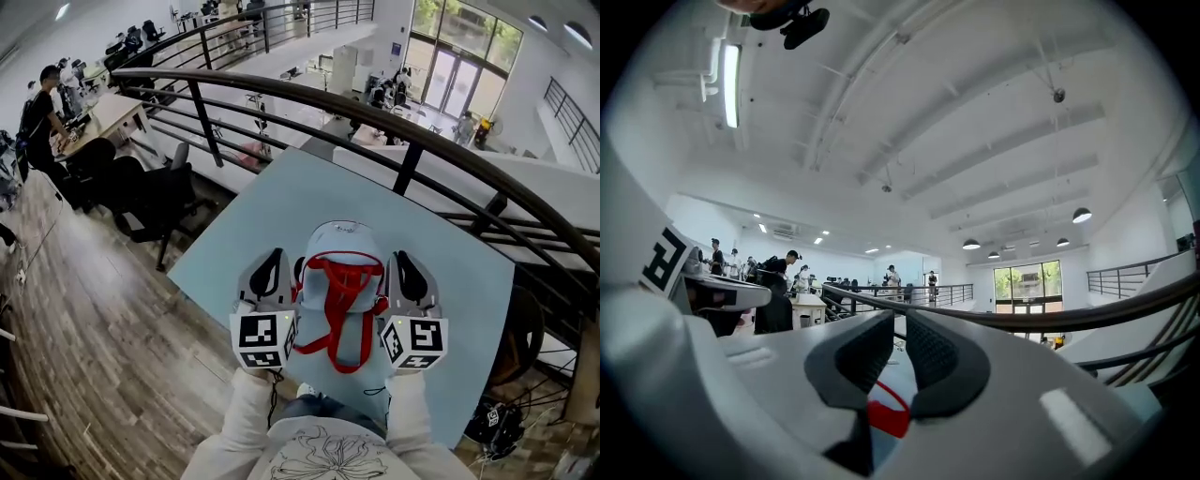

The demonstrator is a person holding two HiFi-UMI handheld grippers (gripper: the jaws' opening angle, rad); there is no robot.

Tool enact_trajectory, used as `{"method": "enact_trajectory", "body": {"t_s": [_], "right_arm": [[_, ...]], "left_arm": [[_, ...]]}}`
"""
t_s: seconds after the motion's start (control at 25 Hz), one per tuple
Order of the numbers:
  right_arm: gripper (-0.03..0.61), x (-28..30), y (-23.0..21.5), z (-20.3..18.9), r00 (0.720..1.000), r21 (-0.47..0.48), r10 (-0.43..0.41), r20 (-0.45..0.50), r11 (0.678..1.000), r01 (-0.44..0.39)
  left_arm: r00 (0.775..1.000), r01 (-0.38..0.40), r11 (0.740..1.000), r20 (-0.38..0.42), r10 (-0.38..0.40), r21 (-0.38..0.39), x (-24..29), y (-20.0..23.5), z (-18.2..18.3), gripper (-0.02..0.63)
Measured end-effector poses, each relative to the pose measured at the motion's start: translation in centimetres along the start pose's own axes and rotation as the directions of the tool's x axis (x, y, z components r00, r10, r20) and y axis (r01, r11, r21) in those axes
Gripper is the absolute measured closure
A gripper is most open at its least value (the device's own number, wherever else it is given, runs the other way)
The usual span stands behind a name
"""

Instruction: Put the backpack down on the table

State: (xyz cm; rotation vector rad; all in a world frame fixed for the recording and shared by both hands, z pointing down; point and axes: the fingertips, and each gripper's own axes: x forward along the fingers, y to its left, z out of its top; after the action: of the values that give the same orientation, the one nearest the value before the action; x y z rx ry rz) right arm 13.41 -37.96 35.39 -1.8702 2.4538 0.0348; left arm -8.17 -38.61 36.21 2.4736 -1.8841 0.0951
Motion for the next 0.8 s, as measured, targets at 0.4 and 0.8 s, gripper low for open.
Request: {"method": "enact_trajectory", "body": {"t_s": [0.4,0.8], "right_arm": [[0.529,0.4,0.1,0.5,1.0,0.023,-0.004,0.003,1.0,0.004],[0.529,0.9,0.2,0.3,1.0,0.019,-0.012,-0.001,1.0,0.012]], "left_arm": [[1.0,0.013,1.0,0.014,-0.013,-0.007,0.1,0.1,0.9,0.607],[1.0,0.012,1.0,0.02,-0.012,0.002,0.3,0.8,1.2,0.607]]}}
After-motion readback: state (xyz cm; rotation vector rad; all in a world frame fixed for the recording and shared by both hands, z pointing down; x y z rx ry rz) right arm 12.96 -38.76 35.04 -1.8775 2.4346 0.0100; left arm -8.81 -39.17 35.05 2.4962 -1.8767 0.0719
